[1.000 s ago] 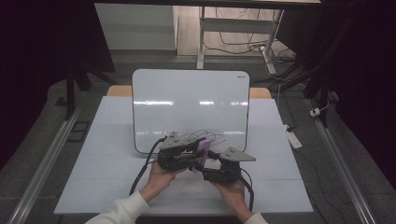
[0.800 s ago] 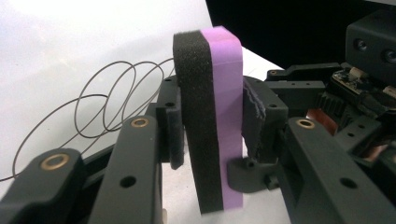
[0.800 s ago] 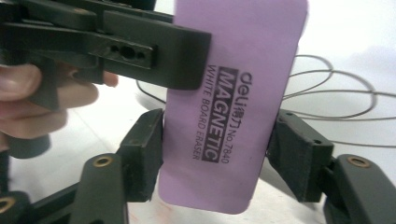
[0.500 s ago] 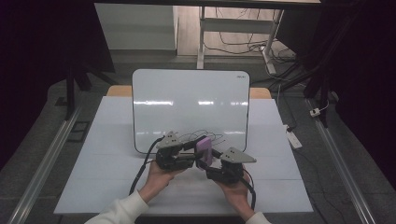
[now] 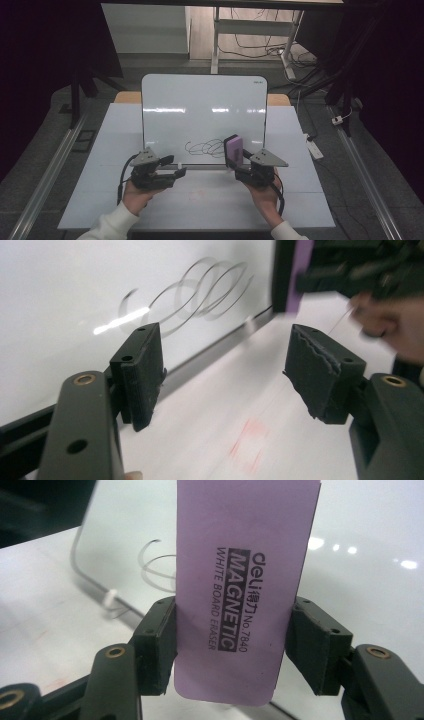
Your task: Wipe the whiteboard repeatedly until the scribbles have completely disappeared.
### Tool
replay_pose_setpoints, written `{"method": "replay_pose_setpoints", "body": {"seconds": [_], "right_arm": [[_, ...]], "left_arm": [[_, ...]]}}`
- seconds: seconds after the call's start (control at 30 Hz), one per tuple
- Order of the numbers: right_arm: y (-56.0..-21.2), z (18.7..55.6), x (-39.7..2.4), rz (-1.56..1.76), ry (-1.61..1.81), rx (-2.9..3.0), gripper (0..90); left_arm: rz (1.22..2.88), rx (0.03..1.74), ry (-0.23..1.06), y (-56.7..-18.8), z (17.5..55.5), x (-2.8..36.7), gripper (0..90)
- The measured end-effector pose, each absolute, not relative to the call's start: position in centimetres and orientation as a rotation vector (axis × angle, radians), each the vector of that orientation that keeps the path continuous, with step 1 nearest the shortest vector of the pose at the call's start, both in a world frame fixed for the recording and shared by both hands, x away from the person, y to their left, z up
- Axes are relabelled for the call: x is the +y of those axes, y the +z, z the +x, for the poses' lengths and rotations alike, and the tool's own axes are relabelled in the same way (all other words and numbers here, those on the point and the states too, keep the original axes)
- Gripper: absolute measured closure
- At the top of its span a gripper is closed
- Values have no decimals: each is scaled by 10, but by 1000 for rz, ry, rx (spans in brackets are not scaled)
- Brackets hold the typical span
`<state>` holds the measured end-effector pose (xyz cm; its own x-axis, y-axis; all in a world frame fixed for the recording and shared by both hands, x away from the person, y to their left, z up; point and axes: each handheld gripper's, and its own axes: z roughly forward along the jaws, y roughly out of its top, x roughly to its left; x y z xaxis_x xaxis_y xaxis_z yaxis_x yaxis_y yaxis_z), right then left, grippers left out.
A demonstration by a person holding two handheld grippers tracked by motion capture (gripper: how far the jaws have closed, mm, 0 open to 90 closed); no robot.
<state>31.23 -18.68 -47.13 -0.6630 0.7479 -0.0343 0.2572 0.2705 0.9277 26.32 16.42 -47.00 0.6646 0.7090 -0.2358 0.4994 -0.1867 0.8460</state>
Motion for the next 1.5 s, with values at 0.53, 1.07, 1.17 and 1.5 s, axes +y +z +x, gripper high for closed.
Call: {"method": "replay_pose_setpoints", "body": {"seconds": [0.53,1.07,1.17,1.5], "right_arm": [[-462,328,-207,976,1252,1962,403],[-474,346,-172,983,1143,2003,407],[-478,346,-152,959,1159,2054,408],[-475,347,-165,985,1114,2012,409]], "left_arm": [[1907,1176,360,-497,235,239,245],[1899,1214,333,-506,235,250,227],[1900,1214,334,-506,234,249,227],[1888,1224,332,-506,234,254,226]]}}
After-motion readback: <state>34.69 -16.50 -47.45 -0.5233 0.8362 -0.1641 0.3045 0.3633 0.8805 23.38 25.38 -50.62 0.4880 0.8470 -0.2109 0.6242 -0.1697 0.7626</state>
